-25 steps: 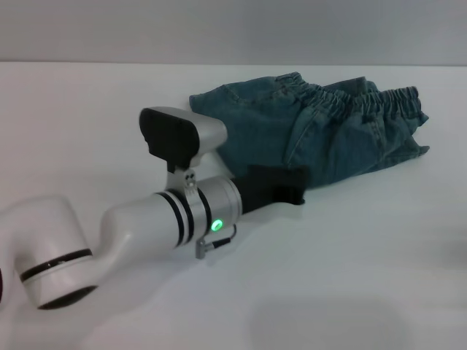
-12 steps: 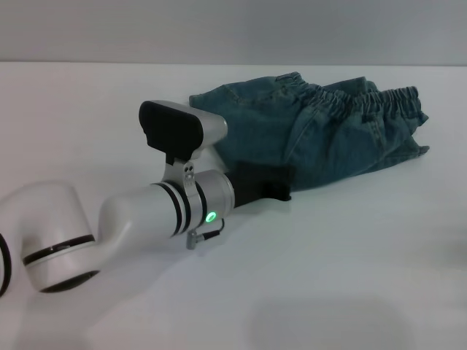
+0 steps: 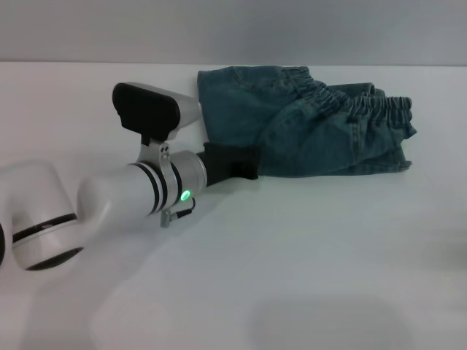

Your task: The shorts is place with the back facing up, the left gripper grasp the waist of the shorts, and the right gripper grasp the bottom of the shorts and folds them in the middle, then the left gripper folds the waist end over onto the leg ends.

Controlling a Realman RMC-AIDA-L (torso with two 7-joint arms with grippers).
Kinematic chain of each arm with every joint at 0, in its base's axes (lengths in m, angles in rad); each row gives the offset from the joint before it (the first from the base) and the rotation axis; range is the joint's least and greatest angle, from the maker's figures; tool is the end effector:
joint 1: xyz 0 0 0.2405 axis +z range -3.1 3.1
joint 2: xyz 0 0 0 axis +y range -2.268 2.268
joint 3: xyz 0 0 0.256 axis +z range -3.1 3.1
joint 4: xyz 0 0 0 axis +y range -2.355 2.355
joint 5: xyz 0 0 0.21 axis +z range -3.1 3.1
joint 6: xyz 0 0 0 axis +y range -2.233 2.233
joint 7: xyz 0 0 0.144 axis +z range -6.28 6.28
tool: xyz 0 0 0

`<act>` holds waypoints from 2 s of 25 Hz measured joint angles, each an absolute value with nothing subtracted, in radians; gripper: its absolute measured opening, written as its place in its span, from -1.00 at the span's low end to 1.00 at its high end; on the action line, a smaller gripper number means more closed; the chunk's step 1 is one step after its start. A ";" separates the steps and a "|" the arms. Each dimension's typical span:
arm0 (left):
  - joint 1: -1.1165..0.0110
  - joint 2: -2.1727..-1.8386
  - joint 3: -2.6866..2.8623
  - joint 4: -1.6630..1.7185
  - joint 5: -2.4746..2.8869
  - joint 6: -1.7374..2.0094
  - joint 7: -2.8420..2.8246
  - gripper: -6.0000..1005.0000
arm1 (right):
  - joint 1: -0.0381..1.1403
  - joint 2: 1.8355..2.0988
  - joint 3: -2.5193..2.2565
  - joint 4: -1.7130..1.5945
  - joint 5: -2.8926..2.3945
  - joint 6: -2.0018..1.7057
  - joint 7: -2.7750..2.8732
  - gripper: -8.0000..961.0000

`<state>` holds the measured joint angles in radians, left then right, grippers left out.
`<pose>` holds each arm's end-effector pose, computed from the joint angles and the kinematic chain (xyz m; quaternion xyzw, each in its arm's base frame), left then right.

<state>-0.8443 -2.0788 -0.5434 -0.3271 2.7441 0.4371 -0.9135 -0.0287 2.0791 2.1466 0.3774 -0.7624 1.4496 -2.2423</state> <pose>-0.2062 0.3891 -0.1430 -0.8752 -0.3496 -0.1673 0.2895 0.3881 0.1936 0.0448 -0.6524 0.3453 0.4269 0.5224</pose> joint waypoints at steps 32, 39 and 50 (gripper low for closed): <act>-0.263 -2.071 -1.030 -0.522 2.700 1.025 -0.132 0.30 | 0.112 2.082 2.154 0.148 -0.543 1.409 -2.793 -0.28; -0.250 -2.077 -1.029 -0.409 2.665 1.178 -0.082 0.63 | 0.151 2.083 2.156 0.132 -0.529 1.391 -2.816 0.30; -0.252 -2.076 -1.025 -0.404 2.649 1.180 -0.052 0.67 | 0.205 2.082 2.168 0.059 -0.465 1.392 -2.812 0.59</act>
